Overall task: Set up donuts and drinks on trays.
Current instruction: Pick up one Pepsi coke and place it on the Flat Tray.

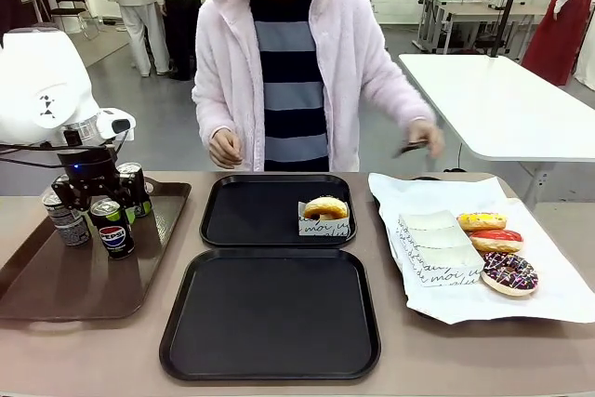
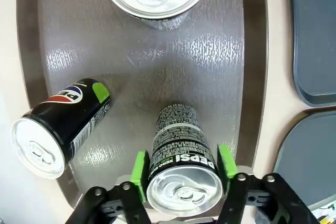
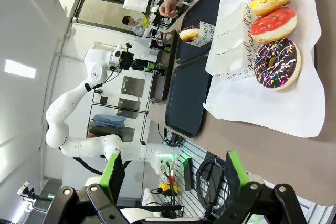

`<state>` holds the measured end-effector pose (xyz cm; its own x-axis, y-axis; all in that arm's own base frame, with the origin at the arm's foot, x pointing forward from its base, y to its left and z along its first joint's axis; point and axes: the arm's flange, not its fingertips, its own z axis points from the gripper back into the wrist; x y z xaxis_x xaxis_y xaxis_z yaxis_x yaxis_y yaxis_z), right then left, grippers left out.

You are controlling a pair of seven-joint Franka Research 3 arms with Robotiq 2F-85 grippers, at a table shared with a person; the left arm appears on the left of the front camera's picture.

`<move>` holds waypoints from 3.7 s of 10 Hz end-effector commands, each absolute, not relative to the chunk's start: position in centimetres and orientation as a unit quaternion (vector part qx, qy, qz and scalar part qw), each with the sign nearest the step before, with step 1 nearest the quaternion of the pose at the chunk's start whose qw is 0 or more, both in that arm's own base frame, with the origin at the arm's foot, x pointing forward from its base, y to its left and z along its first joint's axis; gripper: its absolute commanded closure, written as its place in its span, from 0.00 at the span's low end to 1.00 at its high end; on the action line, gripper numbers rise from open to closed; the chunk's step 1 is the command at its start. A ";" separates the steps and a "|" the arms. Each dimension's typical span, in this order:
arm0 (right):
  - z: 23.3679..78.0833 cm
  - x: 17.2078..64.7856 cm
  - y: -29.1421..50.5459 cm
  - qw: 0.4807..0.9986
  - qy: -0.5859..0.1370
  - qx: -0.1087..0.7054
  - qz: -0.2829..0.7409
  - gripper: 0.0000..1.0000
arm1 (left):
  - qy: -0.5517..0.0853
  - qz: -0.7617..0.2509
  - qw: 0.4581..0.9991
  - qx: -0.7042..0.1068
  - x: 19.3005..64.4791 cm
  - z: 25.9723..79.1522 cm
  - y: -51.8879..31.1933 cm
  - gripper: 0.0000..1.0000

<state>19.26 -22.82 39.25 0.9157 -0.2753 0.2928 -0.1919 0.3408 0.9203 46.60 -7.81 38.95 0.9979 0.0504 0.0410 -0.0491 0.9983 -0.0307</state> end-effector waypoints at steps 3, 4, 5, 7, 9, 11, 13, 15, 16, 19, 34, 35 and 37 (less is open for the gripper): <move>39.3 19.4 -22.9 0.786 -0.216 0.579 -0.023 0.00 | -0.023 0.010 1.000 -0.003 45.8 39.6 -8.2 0.88; 39.3 19.4 -22.9 0.786 -0.216 0.579 -0.023 0.00 | -0.032 -0.001 0.999 -0.007 45.0 41.9 -9.2 0.95; 39.3 19.4 -22.9 0.786 -0.216 0.579 -0.023 0.00 | -0.032 0.016 0.999 -0.003 44.2 44.7 -10.2 1.00; 39.3 19.4 -22.9 0.786 -0.216 0.579 -0.023 0.00 | -0.042 0.020 0.999 -0.015 41.5 50.0 -11.7 1.00; 39.3 19.4 -22.9 0.786 -0.216 0.579 -0.023 0.00 | -0.061 0.021 0.998 -0.027 40.2 52.2 -11.5 1.00; 39.3 19.4 -22.9 0.786 -0.216 0.579 -0.023 0.00 | -0.041 0.028 0.998 -0.029 39.5 52.5 -9.5 1.00; 39.3 19.4 -22.9 0.786 -0.216 0.579 -0.023 0.00 | -0.063 0.009 0.998 -0.021 39.6 53.2 -11.5 1.00; 39.3 19.4 -22.9 0.786 -0.216 0.579 -0.023 0.00 | -0.082 0.000 0.997 -0.014 39.8 53.0 -12.4 0.42; 39.3 19.4 -22.9 0.786 -0.216 0.579 -0.023 0.00 | -0.096 -0.027 0.995 -0.015 40.7 52.7 -15.0 0.42; 39.3 19.4 -22.9 0.786 -0.216 0.579 -0.023 0.00 | -0.090 -0.053 0.994 0.004 43.6 50.3 -20.3 0.42; 39.3 19.4 -22.9 0.786 -0.216 0.579 -0.023 0.00 | 0.007 -0.312 0.950 -0.001 26.2 54.4 -16.3 0.42; 39.3 19.4 -22.9 0.786 -0.216 0.579 -0.023 0.00 | -0.004 -0.305 0.952 0.000 26.2 54.5 -16.4 0.42; 39.3 19.4 -22.9 0.786 -0.216 0.579 -0.023 0.00 | 0.018 -0.309 0.951 -0.004 24.7 55.5 -15.7 0.42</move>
